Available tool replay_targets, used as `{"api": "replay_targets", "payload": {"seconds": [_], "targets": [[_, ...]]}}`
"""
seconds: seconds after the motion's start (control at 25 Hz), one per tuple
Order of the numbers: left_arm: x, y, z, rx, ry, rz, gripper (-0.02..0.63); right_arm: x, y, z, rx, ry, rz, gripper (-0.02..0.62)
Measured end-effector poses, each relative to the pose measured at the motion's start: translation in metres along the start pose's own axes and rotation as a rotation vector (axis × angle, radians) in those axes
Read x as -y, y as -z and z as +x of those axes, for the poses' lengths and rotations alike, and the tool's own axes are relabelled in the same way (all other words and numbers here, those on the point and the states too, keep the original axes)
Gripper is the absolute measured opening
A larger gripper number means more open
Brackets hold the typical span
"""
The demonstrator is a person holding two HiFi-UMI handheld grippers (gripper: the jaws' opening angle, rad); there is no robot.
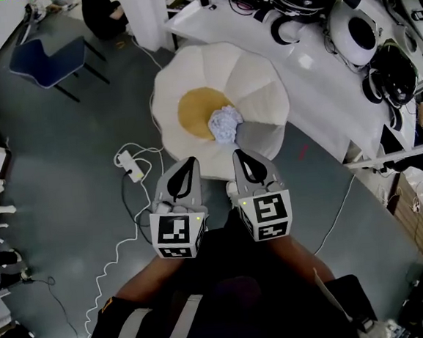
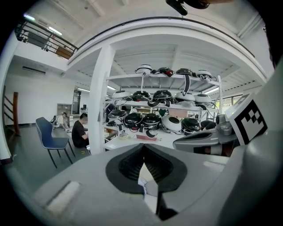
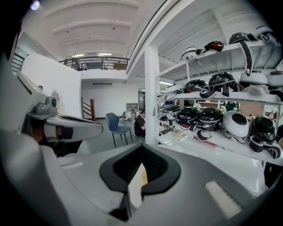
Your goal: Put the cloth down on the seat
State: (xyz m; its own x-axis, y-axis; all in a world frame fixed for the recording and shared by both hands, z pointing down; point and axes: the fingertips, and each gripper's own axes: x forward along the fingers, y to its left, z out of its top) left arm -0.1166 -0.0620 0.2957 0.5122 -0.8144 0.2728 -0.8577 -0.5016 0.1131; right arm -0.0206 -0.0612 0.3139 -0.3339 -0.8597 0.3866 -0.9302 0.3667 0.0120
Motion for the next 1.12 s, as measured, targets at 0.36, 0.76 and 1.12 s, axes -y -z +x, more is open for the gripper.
{"api": "replay_targets", "payload": {"seconds": [0.36,0.76,1.12], "targets": [[-0.018,-0.003,-0.066,0.030,0.050,0.008,0.002,-0.055,0.000,-0.043,0.000,0.051,0.016,0.000],[0.001,-0.003,-0.094,0.057,0.068,0.000,0.002,-0.066,-0.012,-0.082,0.020,0.055,-0.020,0.000],[0.043,-0.010,-0.100,0.066,0.069,0.019,0.002,-0.055,-0.002,-0.118,0.032,0.023,-0.005,0.000]]}}
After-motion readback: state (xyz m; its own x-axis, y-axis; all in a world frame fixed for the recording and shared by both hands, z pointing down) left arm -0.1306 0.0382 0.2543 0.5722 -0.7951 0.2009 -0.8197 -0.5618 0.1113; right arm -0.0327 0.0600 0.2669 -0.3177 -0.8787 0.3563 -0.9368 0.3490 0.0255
